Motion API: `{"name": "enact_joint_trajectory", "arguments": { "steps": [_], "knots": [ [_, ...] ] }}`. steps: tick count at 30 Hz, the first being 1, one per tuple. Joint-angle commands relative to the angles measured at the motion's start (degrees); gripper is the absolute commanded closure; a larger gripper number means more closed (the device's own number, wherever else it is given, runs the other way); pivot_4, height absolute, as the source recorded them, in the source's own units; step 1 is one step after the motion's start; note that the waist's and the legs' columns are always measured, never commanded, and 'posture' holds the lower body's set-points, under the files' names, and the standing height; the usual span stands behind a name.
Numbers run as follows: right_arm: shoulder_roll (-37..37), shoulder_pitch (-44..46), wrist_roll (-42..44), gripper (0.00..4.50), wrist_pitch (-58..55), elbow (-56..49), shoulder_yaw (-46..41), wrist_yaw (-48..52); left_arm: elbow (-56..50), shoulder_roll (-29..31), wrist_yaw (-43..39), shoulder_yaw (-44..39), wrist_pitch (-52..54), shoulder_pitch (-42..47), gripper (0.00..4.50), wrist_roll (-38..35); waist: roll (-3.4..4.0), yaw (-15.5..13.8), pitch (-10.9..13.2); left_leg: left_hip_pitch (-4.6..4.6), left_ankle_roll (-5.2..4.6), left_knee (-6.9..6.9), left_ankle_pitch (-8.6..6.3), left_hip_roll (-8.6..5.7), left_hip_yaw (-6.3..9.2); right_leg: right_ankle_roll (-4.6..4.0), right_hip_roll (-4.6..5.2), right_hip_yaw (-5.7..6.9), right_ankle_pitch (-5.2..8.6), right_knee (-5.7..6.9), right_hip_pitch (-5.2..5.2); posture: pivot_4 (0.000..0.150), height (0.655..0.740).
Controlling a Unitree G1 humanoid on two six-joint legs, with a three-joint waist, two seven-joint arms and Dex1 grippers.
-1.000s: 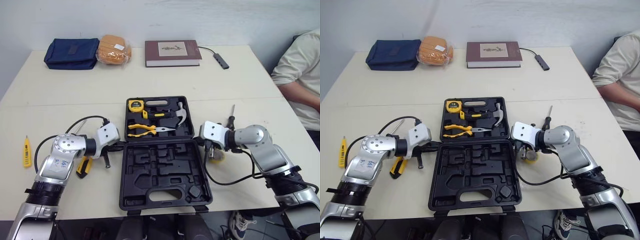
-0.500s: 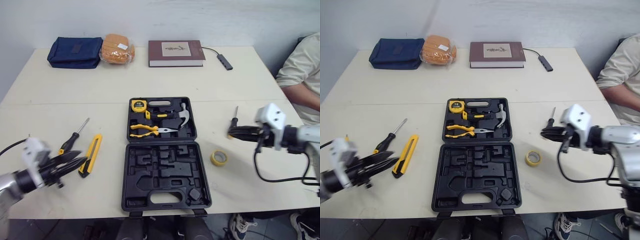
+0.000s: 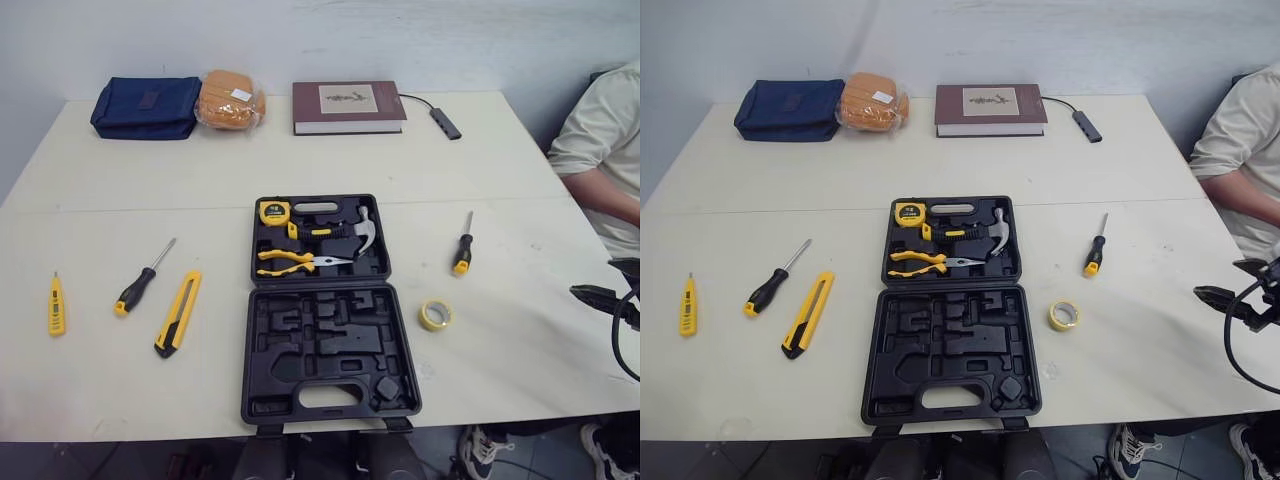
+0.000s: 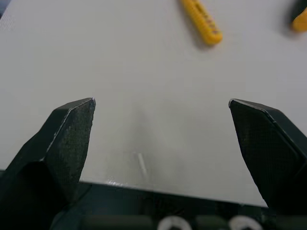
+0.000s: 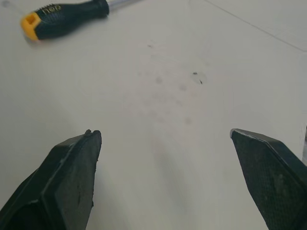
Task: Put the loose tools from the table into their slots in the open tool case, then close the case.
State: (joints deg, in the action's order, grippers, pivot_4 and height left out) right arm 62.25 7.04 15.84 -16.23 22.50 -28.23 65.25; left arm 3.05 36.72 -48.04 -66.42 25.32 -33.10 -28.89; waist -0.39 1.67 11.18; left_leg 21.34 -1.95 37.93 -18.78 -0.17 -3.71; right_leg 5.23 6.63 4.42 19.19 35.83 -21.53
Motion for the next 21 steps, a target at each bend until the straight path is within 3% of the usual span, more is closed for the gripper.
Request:
{"name": "enact_joint_trajectory", "arguments": {
  "steps": [1, 5, 10, 16, 21],
  "knots": [
    [1.21, 1.04, 1.58, 0.02, 0.37, -2.07, -0.76, 0.46, -3.03, 1.90, 0.40, 0.69, -1.34, -0.86, 0.00, -0.07, 0.02, -0.01, 0.01, 0.00, 0.00, 0.00, 0.00, 0.00, 0.00, 0.00, 0.00, 0.00, 0.00, 0.00, 0.00, 0.150, 0.7400],
    [-0.81, 0.52, 3.88, 0.02, -2.28, -9.95, 0.46, 0.03, -9.86, 1.77, 1.35, 3.56, 0.37, 0.74, 0.00, -2.20, 0.16, -0.08, 0.05, 0.00, 0.02, 0.00, 0.00, 0.00, 0.00, 0.01, 0.01, -0.02, 0.00, 0.01, 0.00, 0.150, 0.7400],
    [-3.65, 1.27, 14.27, 0.02, -14.36, -29.81, 3.71, -0.14, -21.29, 3.45, 5.44, 10.62, 8.08, 4.26, 0.00, -4.75, 0.18, -0.11, 0.06, 0.01, 0.06, -0.04, 0.02, 0.02, 0.02, 0.02, 0.00, 0.00, -0.01, 0.03, 0.01, 0.150, 0.7400],
    [-8.01, 15.30, 34.74, 0.02, -30.92, -47.84, 12.93, -2.65, -21.09, 8.33, 11.21, 22.67, 14.11, 12.34, 0.00, -0.50, 0.32, 0.05, 0.14, 0.00, 0.12, -0.05, 0.13, 0.02, 0.02, 0.04, -0.03, 0.00, -0.02, 0.07, -0.03, 0.150, 0.7400],
    [-14.76, 28.25, 40.90, 0.02, -34.13, -49.39, 19.96, -5.72, -17.35, 9.04, 14.13, 30.63, 15.30, 21.02, 0.00, 2.01, 0.23, -0.12, 0.11, 0.07, 0.25, -0.12, 0.29, 0.00, 0.04, 0.04, -0.03, 0.05, -0.02, -0.02, -0.04, 0.150, 0.7400]
  ]
}}
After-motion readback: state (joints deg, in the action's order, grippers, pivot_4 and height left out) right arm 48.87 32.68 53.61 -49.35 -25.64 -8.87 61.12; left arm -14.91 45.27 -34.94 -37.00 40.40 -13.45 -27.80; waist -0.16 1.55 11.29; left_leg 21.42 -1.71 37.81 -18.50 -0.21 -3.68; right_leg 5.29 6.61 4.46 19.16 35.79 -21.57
